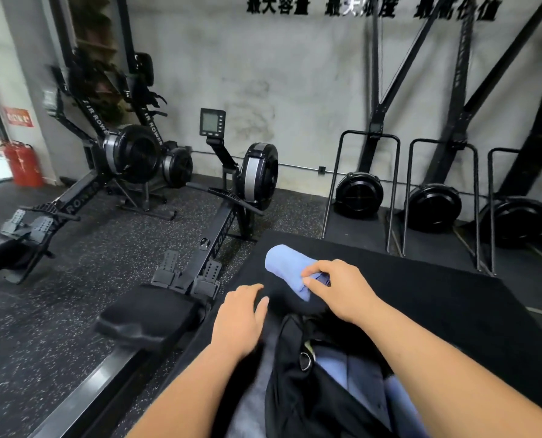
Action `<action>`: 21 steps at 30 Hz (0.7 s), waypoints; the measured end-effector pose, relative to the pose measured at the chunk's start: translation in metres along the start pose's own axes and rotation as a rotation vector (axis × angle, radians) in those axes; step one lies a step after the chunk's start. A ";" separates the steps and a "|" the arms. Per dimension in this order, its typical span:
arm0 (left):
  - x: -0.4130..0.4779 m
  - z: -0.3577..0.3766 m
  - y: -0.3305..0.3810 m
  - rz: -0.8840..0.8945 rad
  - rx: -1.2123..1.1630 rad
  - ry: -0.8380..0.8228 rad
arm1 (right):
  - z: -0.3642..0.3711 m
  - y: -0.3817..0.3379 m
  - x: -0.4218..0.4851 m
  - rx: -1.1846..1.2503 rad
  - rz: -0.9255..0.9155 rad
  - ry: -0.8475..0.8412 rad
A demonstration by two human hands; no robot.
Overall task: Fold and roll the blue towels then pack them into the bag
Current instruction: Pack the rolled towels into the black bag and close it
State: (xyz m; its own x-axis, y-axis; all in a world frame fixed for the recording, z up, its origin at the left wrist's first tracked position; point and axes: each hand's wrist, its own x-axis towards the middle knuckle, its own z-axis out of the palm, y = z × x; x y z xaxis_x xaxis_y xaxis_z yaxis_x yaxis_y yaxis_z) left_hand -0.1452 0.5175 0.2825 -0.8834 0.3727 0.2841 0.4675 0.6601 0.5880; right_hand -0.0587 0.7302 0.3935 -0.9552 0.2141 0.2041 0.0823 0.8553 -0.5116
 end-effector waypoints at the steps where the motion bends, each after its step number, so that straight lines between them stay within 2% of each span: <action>1: 0.000 -0.005 0.011 -0.011 -0.055 0.014 | -0.006 -0.002 -0.006 -0.003 -0.004 0.007; 8: -0.009 -0.033 0.079 -0.081 -0.332 0.020 | -0.048 -0.009 -0.061 0.064 -0.010 0.110; 14: -0.022 -0.039 0.127 -0.110 -0.565 0.038 | -0.073 0.006 -0.101 0.347 0.056 0.220; 18: -0.033 -0.032 0.156 -0.121 -0.784 0.069 | -0.081 0.022 -0.126 0.528 0.101 0.085; 21: -0.044 -0.028 0.174 -0.140 -0.913 0.033 | -0.086 0.031 -0.144 0.595 0.136 -0.087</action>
State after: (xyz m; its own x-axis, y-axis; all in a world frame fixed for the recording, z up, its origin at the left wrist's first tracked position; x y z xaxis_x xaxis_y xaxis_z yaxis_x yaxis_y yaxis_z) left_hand -0.0256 0.5974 0.3939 -0.9368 0.3007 0.1788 0.1626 -0.0783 0.9836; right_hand 0.1057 0.7663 0.4202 -0.9691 0.2419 0.0481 0.0565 0.4075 -0.9114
